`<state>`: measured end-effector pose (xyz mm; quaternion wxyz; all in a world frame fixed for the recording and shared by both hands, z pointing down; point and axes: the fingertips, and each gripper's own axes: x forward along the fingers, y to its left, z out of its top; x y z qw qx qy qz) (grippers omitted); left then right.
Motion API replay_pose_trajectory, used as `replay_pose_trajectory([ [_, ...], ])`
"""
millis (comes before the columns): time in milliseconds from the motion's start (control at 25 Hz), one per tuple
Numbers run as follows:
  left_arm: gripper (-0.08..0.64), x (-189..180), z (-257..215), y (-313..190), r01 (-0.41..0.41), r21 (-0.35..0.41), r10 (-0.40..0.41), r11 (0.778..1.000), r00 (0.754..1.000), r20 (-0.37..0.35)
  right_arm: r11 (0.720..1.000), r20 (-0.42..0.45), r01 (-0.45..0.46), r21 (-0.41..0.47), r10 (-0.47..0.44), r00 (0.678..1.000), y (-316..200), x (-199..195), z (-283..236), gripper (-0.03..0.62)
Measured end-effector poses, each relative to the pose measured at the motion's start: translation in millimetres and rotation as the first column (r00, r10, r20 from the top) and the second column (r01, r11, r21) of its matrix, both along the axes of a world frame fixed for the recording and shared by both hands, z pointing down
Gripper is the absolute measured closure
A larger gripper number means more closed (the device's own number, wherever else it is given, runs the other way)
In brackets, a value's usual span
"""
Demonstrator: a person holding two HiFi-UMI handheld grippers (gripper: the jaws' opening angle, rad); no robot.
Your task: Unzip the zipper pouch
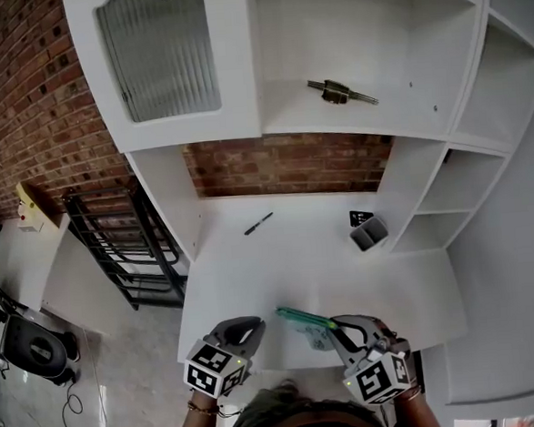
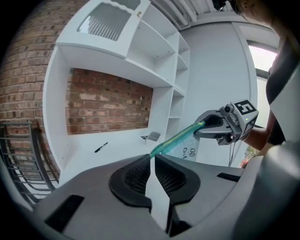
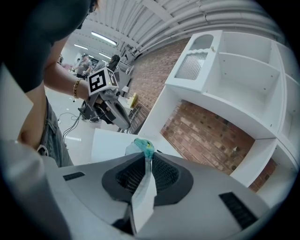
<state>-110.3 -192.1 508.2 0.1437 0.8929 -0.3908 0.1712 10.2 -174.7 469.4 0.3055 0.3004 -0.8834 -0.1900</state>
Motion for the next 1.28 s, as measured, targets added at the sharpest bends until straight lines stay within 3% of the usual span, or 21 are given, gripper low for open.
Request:
replay_pose_trajectory([
  [240,0.554,-7,-7,3,-0.001,0.068,-0.003,0.998,0.998,0.067,1.000,0.023,0.013,0.011,-0.013,1.000,-20,-3,-13,0.554],
  [720,0.555,-32,-8,11,0.083,0.061,-0.083,0.995,0.997,-0.007,1.000,0.026,0.005,0.028,-0.006,1.000,-81,-7,-13,0.554],
  [960,0.555,-53,-5,15,0.141,0.044,-0.139,0.989,0.989,-0.042,0.999,0.131,-0.028,-0.034,0.033,0.991,-111,-14,-7,0.554],
  [1280,0.555,-79,-6,13,0.223,0.053,-0.223,0.973,0.975,-0.010,0.993,0.202,-0.076,-0.095,0.094,0.975,-161,-27,-1,0.554],
])
